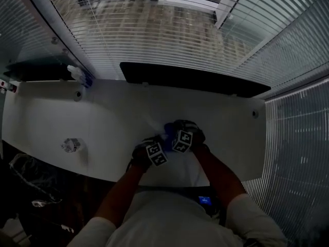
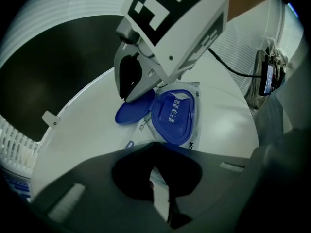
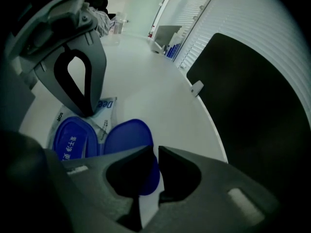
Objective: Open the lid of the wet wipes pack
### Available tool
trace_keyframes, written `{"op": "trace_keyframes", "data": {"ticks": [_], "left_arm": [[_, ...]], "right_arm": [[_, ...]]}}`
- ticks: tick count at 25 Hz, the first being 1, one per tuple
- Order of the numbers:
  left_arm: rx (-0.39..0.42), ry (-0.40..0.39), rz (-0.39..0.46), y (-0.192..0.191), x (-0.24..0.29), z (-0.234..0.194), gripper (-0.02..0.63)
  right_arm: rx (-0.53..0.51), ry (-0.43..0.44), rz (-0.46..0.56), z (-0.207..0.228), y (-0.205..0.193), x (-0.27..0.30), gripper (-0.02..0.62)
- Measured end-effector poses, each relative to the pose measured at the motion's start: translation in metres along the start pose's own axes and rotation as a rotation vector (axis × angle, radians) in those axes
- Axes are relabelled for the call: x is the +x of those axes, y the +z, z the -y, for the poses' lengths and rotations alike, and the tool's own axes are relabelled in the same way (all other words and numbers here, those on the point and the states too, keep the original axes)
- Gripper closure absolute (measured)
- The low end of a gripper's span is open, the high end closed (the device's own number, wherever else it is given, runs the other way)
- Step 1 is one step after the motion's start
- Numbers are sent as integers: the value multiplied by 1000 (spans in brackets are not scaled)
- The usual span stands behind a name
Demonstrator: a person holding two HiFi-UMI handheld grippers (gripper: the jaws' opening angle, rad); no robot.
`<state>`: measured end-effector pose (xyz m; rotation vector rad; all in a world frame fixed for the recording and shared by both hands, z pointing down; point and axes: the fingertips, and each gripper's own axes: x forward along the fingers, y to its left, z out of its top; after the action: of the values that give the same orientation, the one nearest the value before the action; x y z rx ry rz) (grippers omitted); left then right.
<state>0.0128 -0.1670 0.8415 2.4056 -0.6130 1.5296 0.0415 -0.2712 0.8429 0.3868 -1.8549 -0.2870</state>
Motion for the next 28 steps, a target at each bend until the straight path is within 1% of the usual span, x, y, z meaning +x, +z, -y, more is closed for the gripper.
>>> {"op": "trace_keyframes", "data": {"ticks": [3, 5, 7, 8, 10, 11, 14, 16, 19, 22, 24, 28], "left_arm": [[-1, -6, -10, -5, 5, 1, 615], [-18, -11, -18, -7, 6, -1, 612], [-70, -16, -19, -5, 2, -6, 604], [-105, -12, -3, -2, -4, -10, 604], [-170, 7, 56, 12, -19, -21, 604], [-188, 21, 88, 19, -27, -26, 604], [-216, 67, 170, 41, -51, -41, 604], [-238, 95, 223, 54, -68, -46, 604], [-266, 130, 312, 77, -99, -52, 604], [-319, 150, 414, 100, -136, -56, 604], [-351, 162, 484, 117, -160, -59, 604], [-384, 217, 639, 153, -217, -63, 604]], "right_arm": [[16, -1, 4, -6, -1, 5, 563], [32, -15, 18, -3, 2, 1, 563], [66, -31, 45, 3, 9, -9, 563], [90, -42, 63, 8, 13, -17, 563], [148, -78, 106, 19, 22, -37, 578], [182, -99, 128, 26, 25, -48, 586], [272, -161, 196, 46, 35, -81, 592], [338, -183, 245, 53, 41, -105, 592], [479, -224, 333, 71, 51, -148, 593], [593, -277, 421, 84, 59, -189, 594], [668, -296, 484, 92, 64, -218, 594], [789, -332, 602, 109, 75, -283, 594]]}}
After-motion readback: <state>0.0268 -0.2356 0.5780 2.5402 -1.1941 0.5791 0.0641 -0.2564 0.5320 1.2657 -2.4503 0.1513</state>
